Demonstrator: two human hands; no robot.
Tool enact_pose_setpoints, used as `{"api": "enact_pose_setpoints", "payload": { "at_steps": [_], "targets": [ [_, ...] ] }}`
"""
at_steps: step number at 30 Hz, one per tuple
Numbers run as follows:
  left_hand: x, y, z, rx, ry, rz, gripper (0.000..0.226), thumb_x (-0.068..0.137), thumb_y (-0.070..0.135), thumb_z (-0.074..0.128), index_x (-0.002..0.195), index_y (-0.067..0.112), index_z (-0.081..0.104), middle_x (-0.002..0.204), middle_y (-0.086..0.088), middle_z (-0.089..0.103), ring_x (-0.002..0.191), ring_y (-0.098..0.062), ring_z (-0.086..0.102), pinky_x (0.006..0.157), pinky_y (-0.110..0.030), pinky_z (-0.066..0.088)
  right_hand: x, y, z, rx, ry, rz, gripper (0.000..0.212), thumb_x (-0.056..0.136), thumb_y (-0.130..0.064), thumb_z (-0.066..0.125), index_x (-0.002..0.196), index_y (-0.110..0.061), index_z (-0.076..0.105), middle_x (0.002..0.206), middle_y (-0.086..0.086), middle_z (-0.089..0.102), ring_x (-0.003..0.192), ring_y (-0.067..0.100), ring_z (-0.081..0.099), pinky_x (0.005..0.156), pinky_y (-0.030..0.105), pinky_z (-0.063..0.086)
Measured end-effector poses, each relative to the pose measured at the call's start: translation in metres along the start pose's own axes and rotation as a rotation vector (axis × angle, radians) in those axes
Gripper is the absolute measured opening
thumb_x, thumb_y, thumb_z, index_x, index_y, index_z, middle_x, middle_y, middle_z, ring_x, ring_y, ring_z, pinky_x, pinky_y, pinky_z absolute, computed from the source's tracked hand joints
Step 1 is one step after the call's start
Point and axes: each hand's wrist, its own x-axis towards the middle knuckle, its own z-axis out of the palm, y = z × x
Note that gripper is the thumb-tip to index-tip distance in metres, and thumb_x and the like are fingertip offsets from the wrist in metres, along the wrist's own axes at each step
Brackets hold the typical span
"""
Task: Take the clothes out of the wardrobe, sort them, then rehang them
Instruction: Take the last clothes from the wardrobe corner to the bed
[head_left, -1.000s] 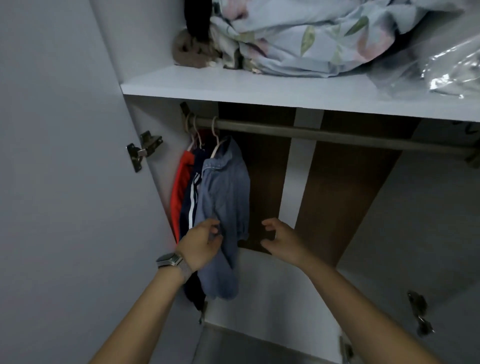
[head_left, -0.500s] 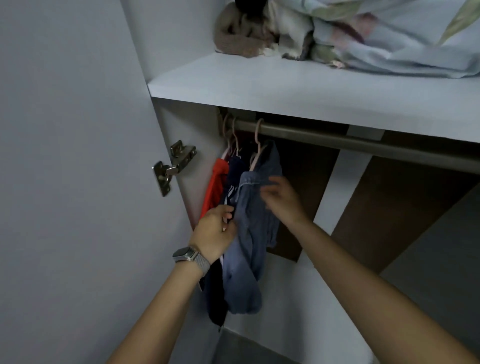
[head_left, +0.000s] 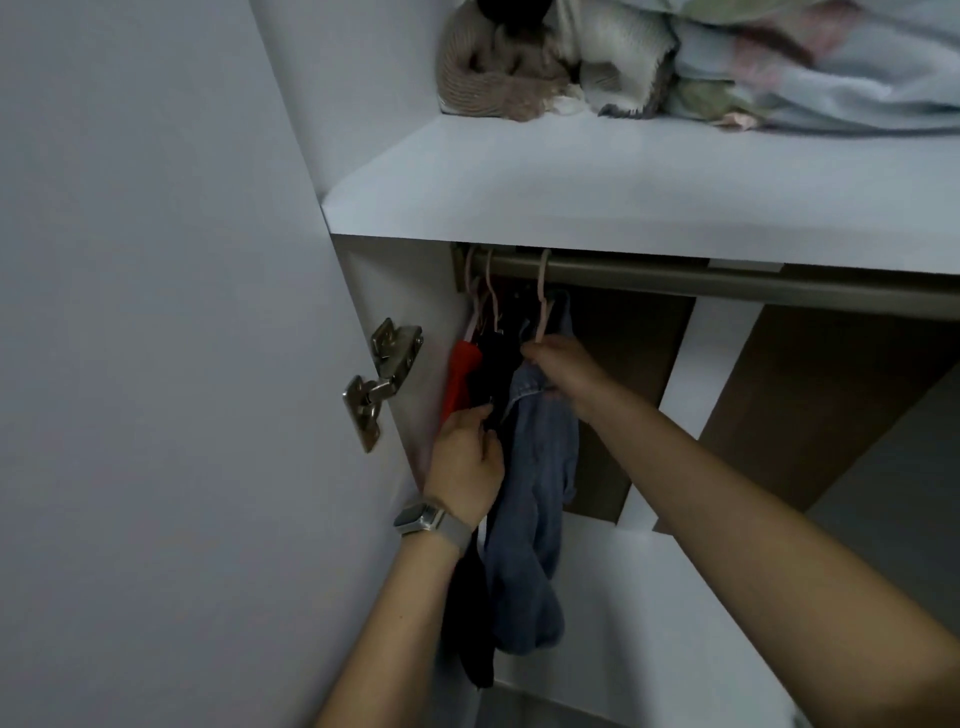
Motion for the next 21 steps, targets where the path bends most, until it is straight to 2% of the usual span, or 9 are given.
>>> {"api": "enact_pose_setpoints", "payload": {
  "at_steps": [2,6,8,10,12,14,16,19,21],
  "targets": [
    [0.007,0.003,0.005,0.024,0.065,-0.017,0.042,0.092,-0.001,0.042,0.134,0.004,0.046,0.132,-0.014,0.051,0.121,-0.024,0.049,0.098,-0.015,0.032,-0.002,-0.002,-0.003,0.062,0.04,0.036,0.01,0.096,-0.015,0.05,0.092,-0.01,0.058,0.082,0.006,0.058,0.072,0.013,0.054,0.059,0.021,0.044],
    [0.015,0.003,0.022,0.064,0.195,-0.076,0.047,0.087,-0.005,0.044,0.133,0.004,0.047,0.128,-0.017,0.055,0.117,-0.027,0.052,0.093,-0.016,0.033,-0.007,0.012,-0.021,0.158,0.174,-0.028,0.013,0.09,-0.013,0.059,0.1,-0.006,0.065,0.082,0.004,0.059,0.07,0.01,0.055,0.058,0.018,0.044],
    [0.017,0.003,0.031,0.088,0.217,-0.084,0.049,0.086,-0.002,0.047,0.134,0.003,0.046,0.126,-0.018,0.054,0.115,-0.029,0.052,0.095,-0.021,0.037,-0.013,0.015,-0.035,0.216,0.214,-0.054,0.006,0.088,-0.011,0.062,0.083,-0.01,0.066,0.075,0.003,0.059,0.066,0.011,0.055,0.058,0.018,0.045],
    [0.023,0.005,0.04,0.108,0.174,-0.129,0.05,0.088,0.005,0.051,0.137,0.002,0.041,0.127,-0.018,0.053,0.115,-0.031,0.053,0.093,-0.029,0.042,-0.02,0.015,-0.049,0.267,0.241,-0.086,0.013,0.086,-0.011,0.064,0.074,-0.01,0.062,0.073,0.005,0.06,0.066,0.013,0.055,0.058,0.018,0.045],
    [0.033,0.006,0.047,0.083,0.111,-0.193,0.046,0.09,0.015,0.053,0.133,0.003,0.042,0.123,-0.018,0.056,0.109,-0.033,0.056,0.085,-0.033,0.046,-0.027,0.013,-0.06,0.306,0.256,-0.11,0.008,0.083,-0.014,0.068,0.081,-0.008,0.064,0.078,0.008,0.06,0.07,0.017,0.056,0.063,0.022,0.044],
    [0.046,0.008,0.052,0.015,0.055,-0.268,0.037,0.091,0.018,0.053,0.123,0.002,0.047,0.117,-0.018,0.059,0.104,-0.034,0.059,0.076,-0.03,0.047,-0.035,0.011,-0.069,0.326,0.258,-0.12,0.011,0.082,-0.017,0.07,0.088,-0.009,0.065,0.079,0.008,0.061,0.071,0.017,0.057,0.065,0.023,0.045],
    [0.055,0.011,0.057,-0.071,0.023,-0.343,0.033,0.093,0.015,0.05,0.12,-0.002,0.048,0.115,-0.02,0.06,0.104,-0.034,0.059,0.071,-0.024,0.041,-0.045,0.011,-0.077,0.333,0.249,-0.122,0.011,0.082,-0.017,0.071,0.086,-0.008,0.066,0.073,0.006,0.061,0.065,0.011,0.058,0.059,0.018,0.046],
    [0.061,0.018,0.064,-0.184,-0.001,-0.306,0.032,0.095,0.011,0.044,0.126,0.0,0.047,0.116,-0.018,0.06,0.106,-0.032,0.058,0.079,-0.024,0.041,-0.057,0.018,-0.088,0.349,0.238,-0.14,0.01,0.083,-0.012,0.07,0.08,-0.004,0.065,0.066,0.006,0.061,0.056,0.007,0.058,0.053,0.014,0.046],
    [0.061,0.023,0.064,-0.263,0.002,-0.217,0.033,0.097,0.011,0.042,0.129,0.004,0.047,0.12,-0.014,0.059,0.109,-0.027,0.056,0.087,-0.023,0.042,-0.063,0.026,-0.096,0.338,0.252,-0.151,0.014,0.083,-0.011,0.07,0.088,0.001,0.066,0.074,0.013,0.06,0.065,0.017,0.058,0.061,0.021,0.047]
  ]
}}
